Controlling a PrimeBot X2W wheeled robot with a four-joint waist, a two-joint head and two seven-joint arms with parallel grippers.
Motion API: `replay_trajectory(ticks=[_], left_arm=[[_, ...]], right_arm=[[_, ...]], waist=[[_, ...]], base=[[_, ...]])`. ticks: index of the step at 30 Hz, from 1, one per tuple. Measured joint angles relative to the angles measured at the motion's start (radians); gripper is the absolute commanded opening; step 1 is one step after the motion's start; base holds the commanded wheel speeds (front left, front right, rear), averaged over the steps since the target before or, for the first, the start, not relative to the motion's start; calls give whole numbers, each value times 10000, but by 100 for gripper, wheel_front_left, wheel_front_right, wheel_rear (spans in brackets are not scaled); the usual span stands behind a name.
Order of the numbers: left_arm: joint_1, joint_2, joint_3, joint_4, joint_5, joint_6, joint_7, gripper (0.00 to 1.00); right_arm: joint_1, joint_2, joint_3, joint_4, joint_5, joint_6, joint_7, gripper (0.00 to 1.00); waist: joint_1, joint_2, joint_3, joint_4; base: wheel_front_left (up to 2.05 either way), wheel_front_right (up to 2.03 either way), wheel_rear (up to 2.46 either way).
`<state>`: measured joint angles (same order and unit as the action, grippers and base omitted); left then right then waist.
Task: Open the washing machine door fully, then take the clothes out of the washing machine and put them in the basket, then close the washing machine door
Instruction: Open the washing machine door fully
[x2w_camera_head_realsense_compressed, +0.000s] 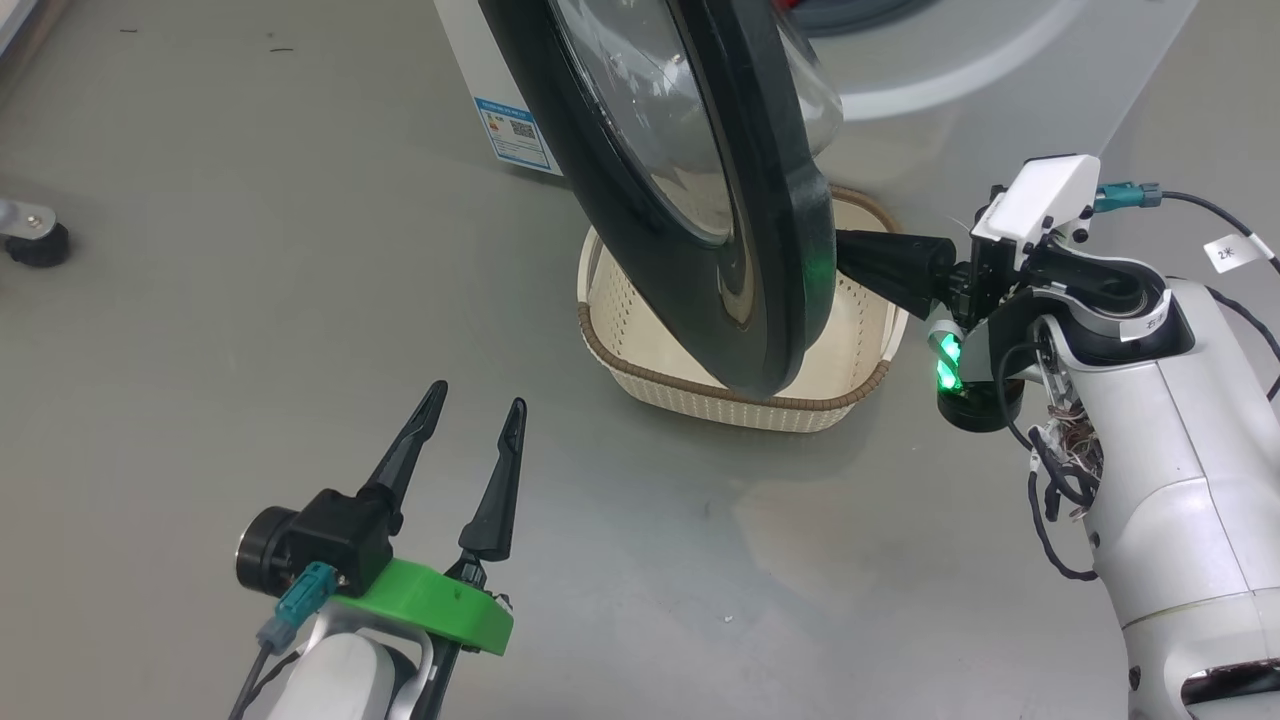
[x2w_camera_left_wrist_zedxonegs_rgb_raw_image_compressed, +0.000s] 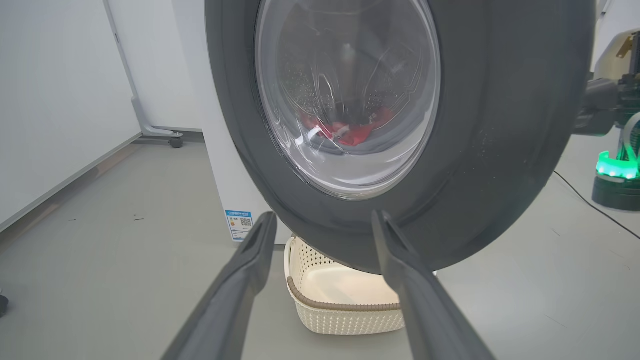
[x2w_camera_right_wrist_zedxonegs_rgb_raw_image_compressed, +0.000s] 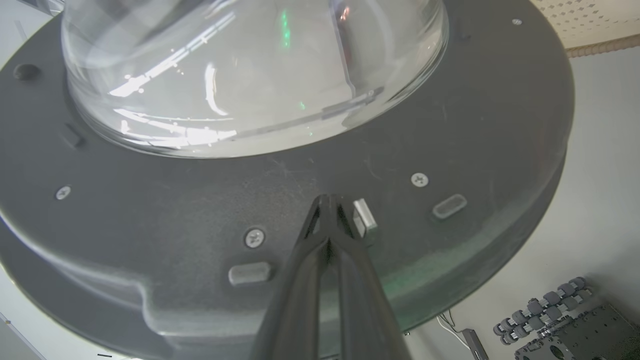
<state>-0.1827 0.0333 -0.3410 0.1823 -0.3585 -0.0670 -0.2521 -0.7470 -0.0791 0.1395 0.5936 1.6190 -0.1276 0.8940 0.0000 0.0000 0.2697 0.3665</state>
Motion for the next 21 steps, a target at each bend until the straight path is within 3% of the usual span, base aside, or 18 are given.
replay_trajectory(ticks=[15, 21], left_arm=[[35, 0, 4, -10, 10, -10, 0, 100], [39, 0, -25, -10, 10, -12, 0, 100]], right_arm=[[426, 82, 763, -579, 522, 0, 209, 0], [645, 69, 1361, -920, 1252, 0, 245, 0]], waist=[[0, 0, -17, 48], [0, 0, 0, 93]], base=[[0, 0, 0], [0, 0, 0]])
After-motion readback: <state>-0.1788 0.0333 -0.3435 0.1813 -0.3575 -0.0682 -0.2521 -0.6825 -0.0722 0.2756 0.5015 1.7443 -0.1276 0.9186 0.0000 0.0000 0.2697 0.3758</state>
